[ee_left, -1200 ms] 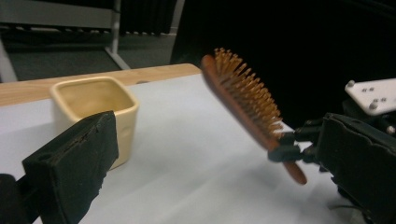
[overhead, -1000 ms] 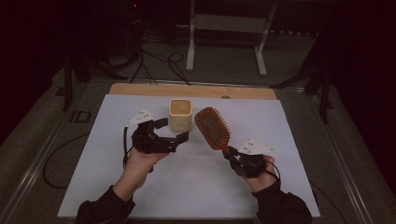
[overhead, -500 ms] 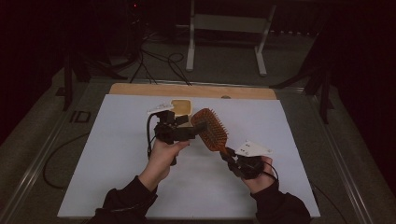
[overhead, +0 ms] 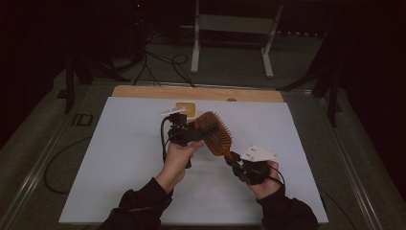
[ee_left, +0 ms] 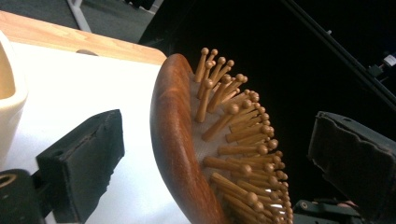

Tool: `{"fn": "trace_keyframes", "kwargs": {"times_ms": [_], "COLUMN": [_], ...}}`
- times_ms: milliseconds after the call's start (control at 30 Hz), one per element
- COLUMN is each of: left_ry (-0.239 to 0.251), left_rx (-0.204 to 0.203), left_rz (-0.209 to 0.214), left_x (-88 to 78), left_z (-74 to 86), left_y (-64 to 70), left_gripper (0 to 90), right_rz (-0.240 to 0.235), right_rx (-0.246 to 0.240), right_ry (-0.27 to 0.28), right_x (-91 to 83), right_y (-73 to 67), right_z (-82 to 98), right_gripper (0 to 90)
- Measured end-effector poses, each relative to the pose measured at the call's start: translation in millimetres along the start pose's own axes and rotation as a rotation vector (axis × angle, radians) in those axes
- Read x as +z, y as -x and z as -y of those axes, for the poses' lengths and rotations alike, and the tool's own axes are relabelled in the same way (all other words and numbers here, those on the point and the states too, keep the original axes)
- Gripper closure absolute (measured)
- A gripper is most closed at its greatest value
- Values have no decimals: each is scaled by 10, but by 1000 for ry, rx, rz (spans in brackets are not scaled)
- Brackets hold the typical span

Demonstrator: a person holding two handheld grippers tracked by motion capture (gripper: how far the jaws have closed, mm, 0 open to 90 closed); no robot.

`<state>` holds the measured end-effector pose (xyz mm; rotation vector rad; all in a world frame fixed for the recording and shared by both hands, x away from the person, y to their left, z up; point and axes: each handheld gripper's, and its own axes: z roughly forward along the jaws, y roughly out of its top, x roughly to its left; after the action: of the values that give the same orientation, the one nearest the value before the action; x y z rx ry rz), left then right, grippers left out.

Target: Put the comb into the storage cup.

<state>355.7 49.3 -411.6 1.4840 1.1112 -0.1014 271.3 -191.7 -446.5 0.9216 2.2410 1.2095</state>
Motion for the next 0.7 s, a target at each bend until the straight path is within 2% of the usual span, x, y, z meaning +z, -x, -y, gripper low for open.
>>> {"fn": "trace_keyframes", "kwargs": {"times_ms": [167, 200, 333, 400, 533, 667, 700], "left_ry": [3, 3, 0, 4, 12, 12, 17], "left_rx": [-3, -15, -15, -21, -57, -31, -28], "left_rz": [-8, -6, 9, 22, 59, 76, 80], "left_x": [15, 17, 24, 22, 12, -1, -3], "left_z": [13, 20, 35, 37, 26, 14, 18], "left_y": [8, 2, -5, -18, -50, -13, -1], "left_gripper": [163, 188, 343, 373, 441, 494, 501], "right_rz": [0, -2, -4, -1, 2, 1, -3], "right_rx": [-5, -1, -7, -10, -11, -16, -5], "right_ry": [4, 3, 3, 1, 0, -1, -7], "right_x": [-2, -3, 1, 6, 3, 19, 23], "right_y": [3, 2, 1, 0, 11, 11, 15], "right_z": [2, 0, -1, 3, 4, 14, 16], "right_gripper": [730, 730, 730, 730, 730, 729, 729]}}
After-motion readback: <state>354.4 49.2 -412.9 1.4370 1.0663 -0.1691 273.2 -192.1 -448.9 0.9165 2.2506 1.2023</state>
